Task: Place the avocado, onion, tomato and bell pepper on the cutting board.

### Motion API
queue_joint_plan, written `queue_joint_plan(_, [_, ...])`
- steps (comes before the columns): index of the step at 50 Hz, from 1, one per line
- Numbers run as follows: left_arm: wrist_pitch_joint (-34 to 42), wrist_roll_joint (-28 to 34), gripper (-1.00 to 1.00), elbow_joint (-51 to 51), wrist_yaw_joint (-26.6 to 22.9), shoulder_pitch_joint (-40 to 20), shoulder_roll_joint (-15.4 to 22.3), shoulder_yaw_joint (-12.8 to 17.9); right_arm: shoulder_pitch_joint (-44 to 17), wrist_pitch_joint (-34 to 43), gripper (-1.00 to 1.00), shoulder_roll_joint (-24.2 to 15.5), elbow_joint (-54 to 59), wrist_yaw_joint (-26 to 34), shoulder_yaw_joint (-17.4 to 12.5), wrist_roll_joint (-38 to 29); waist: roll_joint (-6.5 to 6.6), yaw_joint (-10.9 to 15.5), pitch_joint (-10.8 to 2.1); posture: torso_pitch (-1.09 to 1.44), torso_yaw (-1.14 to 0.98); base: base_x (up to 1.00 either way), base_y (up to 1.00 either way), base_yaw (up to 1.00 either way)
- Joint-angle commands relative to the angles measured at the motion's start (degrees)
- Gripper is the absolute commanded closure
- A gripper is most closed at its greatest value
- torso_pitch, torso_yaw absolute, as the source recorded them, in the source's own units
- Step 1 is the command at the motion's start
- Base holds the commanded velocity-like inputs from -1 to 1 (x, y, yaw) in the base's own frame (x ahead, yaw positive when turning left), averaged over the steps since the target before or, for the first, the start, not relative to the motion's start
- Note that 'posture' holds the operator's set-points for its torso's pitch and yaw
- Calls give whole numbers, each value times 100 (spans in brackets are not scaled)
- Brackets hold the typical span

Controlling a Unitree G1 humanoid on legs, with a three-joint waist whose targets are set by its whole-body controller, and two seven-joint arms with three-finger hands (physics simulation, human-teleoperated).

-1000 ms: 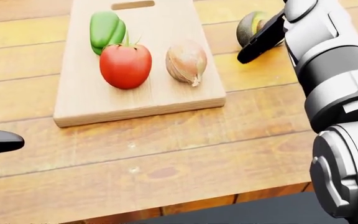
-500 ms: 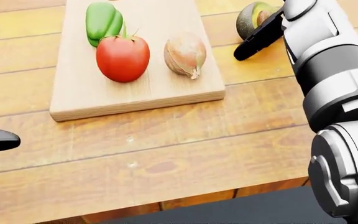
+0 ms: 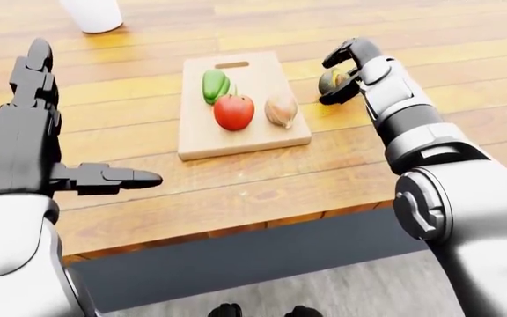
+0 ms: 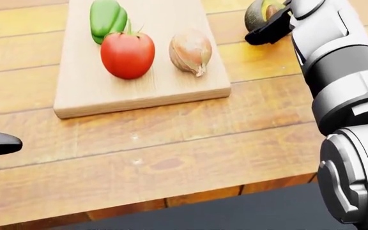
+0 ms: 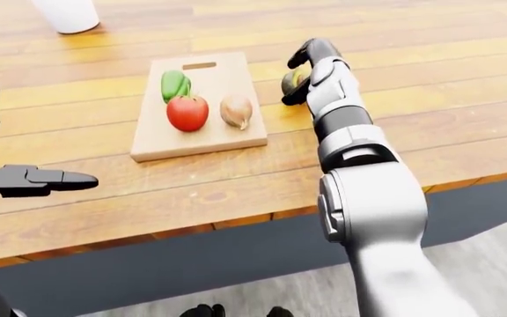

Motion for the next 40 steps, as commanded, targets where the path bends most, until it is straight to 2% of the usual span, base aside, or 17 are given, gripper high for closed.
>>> queue_joint_plan(1, [-153, 44, -100, -148, 30, -90, 75, 77, -165, -23, 7, -25, -104, 53, -4, 6, 22, -1, -172, 34, 0, 0, 0, 0])
queue_joint_plan(13, [-216, 76, -100, -126, 42, -60, 44, 56, -241, -70, 35, -46, -103, 76, 5, -18, 15, 8, -187, 34, 0, 0, 0, 0])
queue_joint_plan(40, [-146, 127, -100, -174, -46, -89, 103, 104, -972, -163, 48, 95, -82, 371, 28, -229, 56, -17, -46, 34, 0, 0, 0, 0])
